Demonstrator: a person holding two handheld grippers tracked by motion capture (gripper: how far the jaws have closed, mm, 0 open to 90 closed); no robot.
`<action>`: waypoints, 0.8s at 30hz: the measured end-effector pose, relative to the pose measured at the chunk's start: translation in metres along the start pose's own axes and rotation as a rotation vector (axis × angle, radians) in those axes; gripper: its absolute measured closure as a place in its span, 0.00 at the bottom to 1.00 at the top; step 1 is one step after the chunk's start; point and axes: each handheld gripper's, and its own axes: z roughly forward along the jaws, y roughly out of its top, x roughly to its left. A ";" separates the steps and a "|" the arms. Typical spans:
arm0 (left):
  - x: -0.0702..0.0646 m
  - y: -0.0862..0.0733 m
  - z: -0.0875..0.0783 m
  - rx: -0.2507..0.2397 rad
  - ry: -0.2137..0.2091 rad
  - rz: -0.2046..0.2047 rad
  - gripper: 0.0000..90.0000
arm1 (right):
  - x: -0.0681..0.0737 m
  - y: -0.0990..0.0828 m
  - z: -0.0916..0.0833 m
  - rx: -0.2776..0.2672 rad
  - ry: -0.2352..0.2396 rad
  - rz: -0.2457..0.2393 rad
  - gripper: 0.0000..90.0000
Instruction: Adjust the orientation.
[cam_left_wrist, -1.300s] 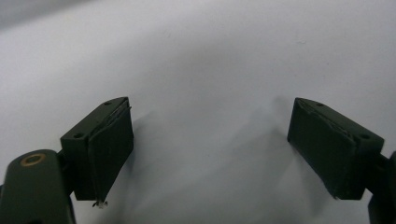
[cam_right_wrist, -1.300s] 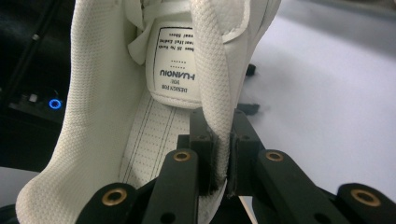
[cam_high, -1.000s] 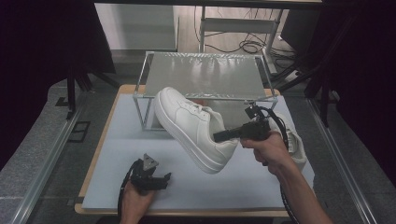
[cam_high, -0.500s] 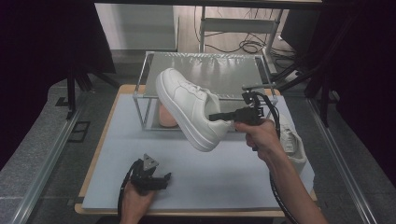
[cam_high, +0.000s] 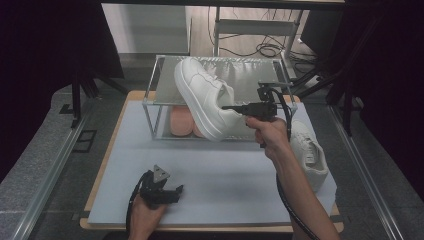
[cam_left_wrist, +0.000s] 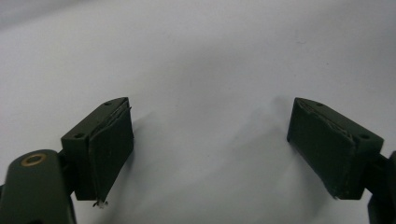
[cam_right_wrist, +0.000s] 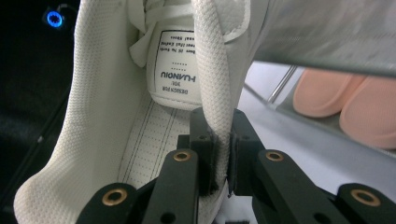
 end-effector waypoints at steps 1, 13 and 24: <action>0.000 0.000 0.000 -0.001 0.000 -0.001 0.16 | -0.001 0.001 0.001 -0.004 -0.003 -0.001 0.92; 0.000 0.000 0.000 0.001 0.002 0.003 0.16 | -0.011 0.022 0.016 -0.083 -0.048 0.036 0.92; 0.000 0.000 0.000 0.000 0.001 0.002 0.16 | -0.023 0.039 0.031 -0.155 -0.101 0.087 0.92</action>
